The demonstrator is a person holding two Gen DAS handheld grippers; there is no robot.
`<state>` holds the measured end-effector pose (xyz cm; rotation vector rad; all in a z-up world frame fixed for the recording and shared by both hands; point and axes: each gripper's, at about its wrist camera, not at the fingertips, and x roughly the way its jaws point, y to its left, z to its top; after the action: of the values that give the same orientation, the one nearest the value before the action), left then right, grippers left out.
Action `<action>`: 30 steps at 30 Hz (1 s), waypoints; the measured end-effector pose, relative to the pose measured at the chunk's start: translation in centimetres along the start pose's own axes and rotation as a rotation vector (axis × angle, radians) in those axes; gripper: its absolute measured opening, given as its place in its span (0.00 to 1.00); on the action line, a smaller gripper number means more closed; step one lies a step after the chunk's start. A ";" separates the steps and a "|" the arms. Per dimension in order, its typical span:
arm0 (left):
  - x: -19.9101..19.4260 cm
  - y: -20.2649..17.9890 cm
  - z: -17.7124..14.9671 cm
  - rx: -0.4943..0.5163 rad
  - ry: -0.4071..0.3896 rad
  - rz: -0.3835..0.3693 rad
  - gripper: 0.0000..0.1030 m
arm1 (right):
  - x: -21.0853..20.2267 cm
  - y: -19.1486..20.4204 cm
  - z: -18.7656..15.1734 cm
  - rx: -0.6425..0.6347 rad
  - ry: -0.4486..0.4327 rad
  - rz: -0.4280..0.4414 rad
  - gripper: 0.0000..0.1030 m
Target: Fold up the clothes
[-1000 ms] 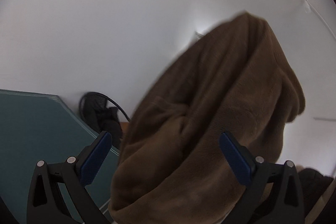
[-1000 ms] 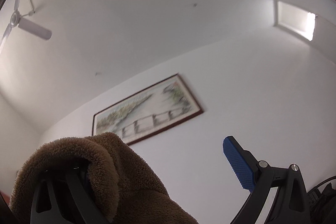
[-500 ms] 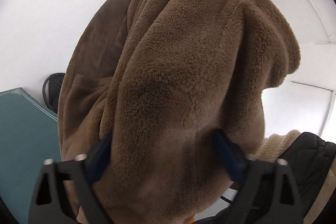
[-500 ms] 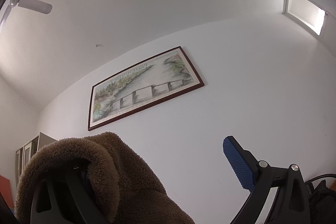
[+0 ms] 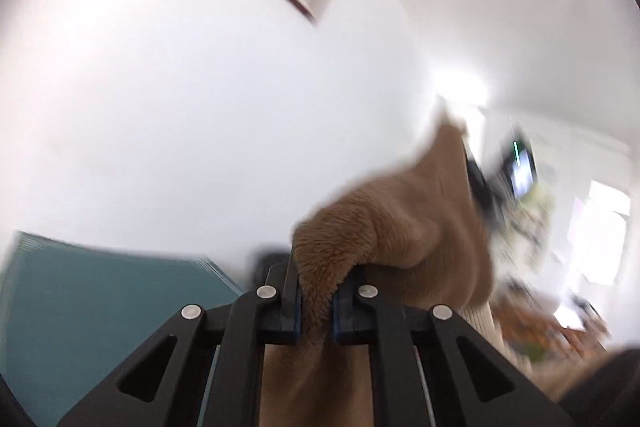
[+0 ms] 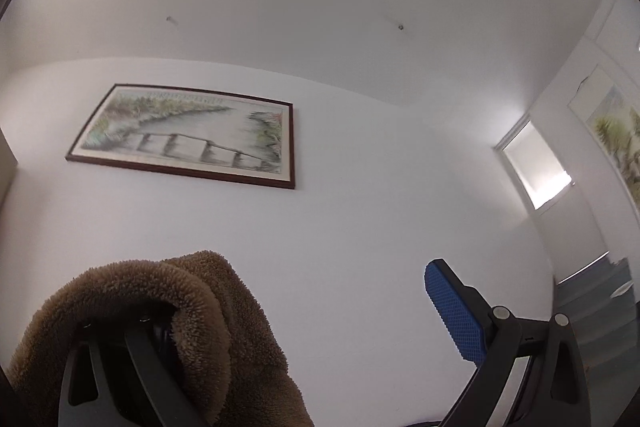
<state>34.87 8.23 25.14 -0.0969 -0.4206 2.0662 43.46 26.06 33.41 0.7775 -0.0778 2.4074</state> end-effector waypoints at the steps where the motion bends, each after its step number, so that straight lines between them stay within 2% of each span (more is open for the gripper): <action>1: -1.6 0.0 0.9 -0.016 -0.068 0.040 0.11 | 0.1 -0.2 -0.3 0.006 0.013 -0.002 0.99; 4: -5.1 -1.1 2.7 -0.005 -0.225 0.144 0.11 | 0.3 -0.2 -1.4 0.012 0.064 0.036 0.99; 7: -7.5 -2.7 4.0 0.050 -0.304 0.222 0.11 | 0.4 1.4 -2.2 -0.040 0.093 0.068 0.99; 10: -8.6 -3.8 4.6 0.111 -0.368 0.296 0.11 | -0.2 2.4 -2.7 -0.048 0.098 0.081 0.99; 11: -10.0 -2.5 5.2 0.127 -0.387 0.323 0.11 | -0.4 2.4 -2.7 -0.036 0.101 0.089 0.99; 15: -10.6 -0.2 7.0 0.177 -0.421 0.367 0.12 | -1.3 2.0 -2.4 0.008 0.088 0.107 0.99; 16: -10.6 0.5 7.5 0.187 -0.428 0.376 0.13 | -1.7 1.7 -2.1 0.019 0.074 0.106 0.99; 23: -12.8 -2.3 11.3 0.263 -0.492 0.414 0.16 | -4.5 -0.3 1.7 0.096 -0.079 0.087 0.99; 28: -15.2 -6.4 13.0 0.406 -0.604 0.464 0.27 | -6.4 -1.7 5.9 0.165 -0.225 0.060 0.99; 30: -16.3 -7.4 13.3 0.434 -0.624 0.461 0.33 | -6.8 -2.1 7.4 0.171 -0.263 0.049 0.99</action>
<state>46.16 -5.76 38.38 0.7945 -0.3274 2.5767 52.85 22.45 35.49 1.1818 0.0052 2.3667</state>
